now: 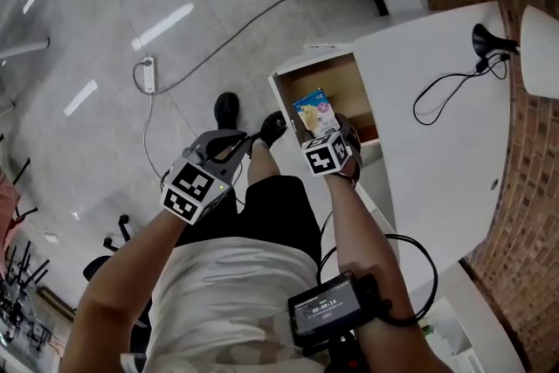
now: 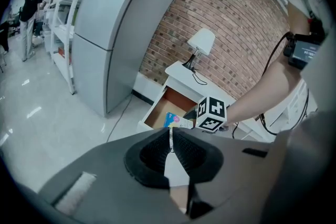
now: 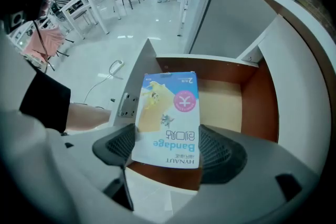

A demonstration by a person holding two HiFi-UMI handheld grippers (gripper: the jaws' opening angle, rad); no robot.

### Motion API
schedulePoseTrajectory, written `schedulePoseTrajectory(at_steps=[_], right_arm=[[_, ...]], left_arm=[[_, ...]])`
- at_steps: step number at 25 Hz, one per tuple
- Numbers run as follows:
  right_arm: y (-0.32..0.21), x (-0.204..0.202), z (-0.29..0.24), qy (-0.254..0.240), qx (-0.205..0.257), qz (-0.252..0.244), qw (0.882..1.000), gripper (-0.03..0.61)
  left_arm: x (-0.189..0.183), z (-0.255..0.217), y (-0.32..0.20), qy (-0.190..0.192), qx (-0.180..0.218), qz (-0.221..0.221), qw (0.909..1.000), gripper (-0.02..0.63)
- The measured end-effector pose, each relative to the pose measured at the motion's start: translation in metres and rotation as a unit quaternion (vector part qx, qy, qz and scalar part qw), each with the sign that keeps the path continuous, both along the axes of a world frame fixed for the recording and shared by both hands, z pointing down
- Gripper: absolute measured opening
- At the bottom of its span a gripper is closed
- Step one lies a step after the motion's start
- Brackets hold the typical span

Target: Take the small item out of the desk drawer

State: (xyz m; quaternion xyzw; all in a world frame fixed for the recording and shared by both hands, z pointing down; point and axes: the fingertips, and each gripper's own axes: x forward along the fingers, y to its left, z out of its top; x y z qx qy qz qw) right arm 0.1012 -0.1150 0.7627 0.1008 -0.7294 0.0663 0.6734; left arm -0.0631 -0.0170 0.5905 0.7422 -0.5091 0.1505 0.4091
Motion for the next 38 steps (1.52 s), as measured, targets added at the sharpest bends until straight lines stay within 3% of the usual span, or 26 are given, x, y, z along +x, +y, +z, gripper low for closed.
schedulePoseTrajectory(at_steps=[14,23,38], right_arm=[[0.005,-0.007,-0.046,-0.035,-0.006,0.029,0.999,0.342],[0.008,-0.001,-0.078,-0.067,-0.007,0.068,0.995,0.342],[0.007,0.001,-0.14,-0.15,0.009,0.13,0.98,0.342]], left_arm=[[-0.015,-0.04,-0.013,-0.018,0.014,0.017,0.9996,0.018],[-0.007,-0.056,-0.013,-0.024,0.017,0.031,0.9991,0.018],[0.002,-0.087,-0.024,-0.045,0.041,0.067,0.9959,0.018]])
